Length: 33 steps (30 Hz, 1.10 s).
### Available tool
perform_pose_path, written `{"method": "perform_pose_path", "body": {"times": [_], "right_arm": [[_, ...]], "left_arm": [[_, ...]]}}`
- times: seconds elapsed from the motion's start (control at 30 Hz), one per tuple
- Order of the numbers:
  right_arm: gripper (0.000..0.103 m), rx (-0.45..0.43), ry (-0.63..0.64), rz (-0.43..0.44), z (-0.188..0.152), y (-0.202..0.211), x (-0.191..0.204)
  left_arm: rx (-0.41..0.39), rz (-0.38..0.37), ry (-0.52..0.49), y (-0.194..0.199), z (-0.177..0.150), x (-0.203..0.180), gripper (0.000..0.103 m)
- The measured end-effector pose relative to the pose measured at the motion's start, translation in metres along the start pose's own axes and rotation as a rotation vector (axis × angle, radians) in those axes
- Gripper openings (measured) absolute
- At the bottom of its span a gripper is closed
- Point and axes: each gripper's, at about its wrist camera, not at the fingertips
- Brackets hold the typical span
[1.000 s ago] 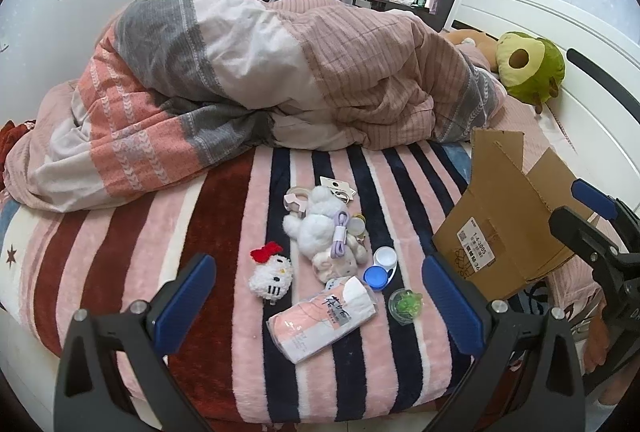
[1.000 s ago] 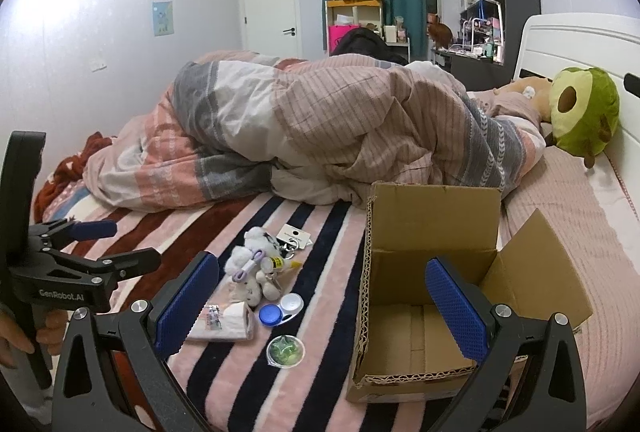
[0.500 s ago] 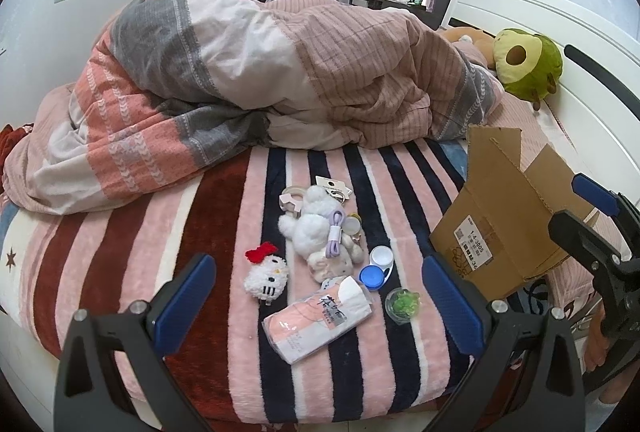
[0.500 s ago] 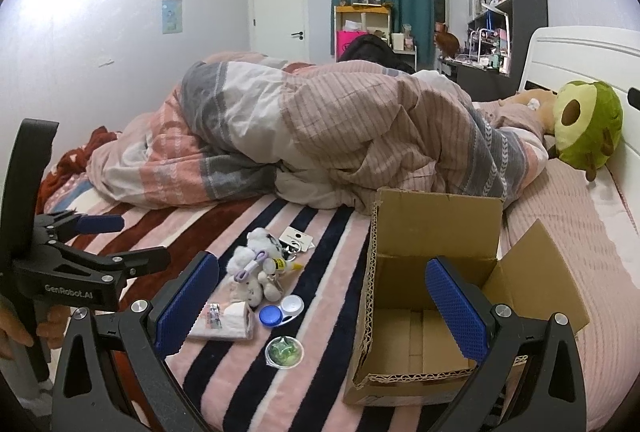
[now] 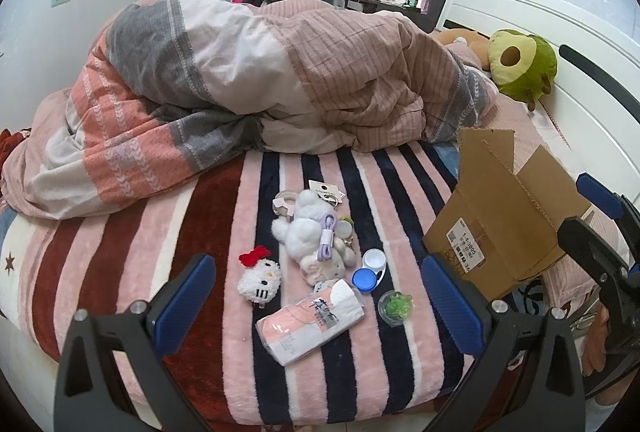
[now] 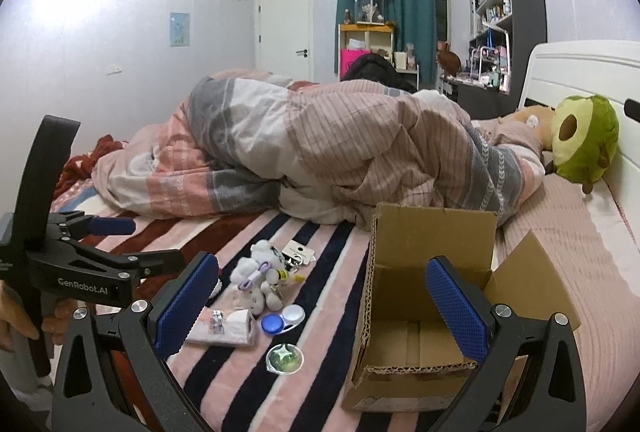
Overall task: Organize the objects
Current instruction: 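Move the right gripper toward the green glass jar on the bed, then grasp the green glass jar with the right gripper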
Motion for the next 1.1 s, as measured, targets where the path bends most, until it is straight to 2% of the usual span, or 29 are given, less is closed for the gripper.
{"method": "perform_pose_path", "body": {"times": [0.17,0.27,0.37,0.5,0.63,0.73,0.8,0.87,1.0,1.1], "right_arm": [[0.103,-0.014,0.015,-0.011,0.000,0.012,0.009],[0.103,-0.021,0.011,0.052,-0.003,0.023,0.019],[0.103,-0.013,0.020,0.102,-0.012,0.027,0.032],[0.103,0.011,-0.012,0.167,-0.029,0.017,0.043],[0.103,0.086,-0.081,0.220,-0.049,-0.010,0.045],[0.101,0.134,-0.097,0.212,-0.066,-0.028,0.048],[0.091,0.162,-0.106,0.200,-0.077,-0.040,0.049],[0.084,0.200,-0.123,0.173,-0.090,-0.057,0.047],[0.074,0.245,-0.127,0.117,-0.111,-0.080,0.042],[0.071,0.260,-0.114,0.086,-0.121,-0.094,0.042]], "left_arm": [[-0.012,-0.015,-0.020,0.002,0.000,0.002,0.103],[-0.012,0.000,-0.042,0.003,-0.002,0.006,0.103],[-0.007,-0.017,-0.040,0.002,-0.004,0.014,0.103],[0.003,-0.037,-0.041,-0.003,-0.007,0.024,0.103],[0.013,-0.047,-0.048,-0.010,-0.010,0.031,0.103],[0.026,-0.055,-0.045,-0.017,-0.011,0.037,0.102],[0.034,-0.062,-0.040,-0.022,-0.011,0.040,0.102],[0.041,-0.068,-0.036,-0.028,-0.011,0.044,0.102],[0.053,-0.080,-0.025,-0.037,-0.013,0.048,0.102],[0.062,-0.086,-0.016,-0.042,-0.014,0.051,0.102]]}}
Point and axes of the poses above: each gripper's, at about its wrist camera, not at the fingertips, and y roughly against the way its jaws point, x to its left, z to its top, and after that the axes turned 4 degrees about -x, right-handed
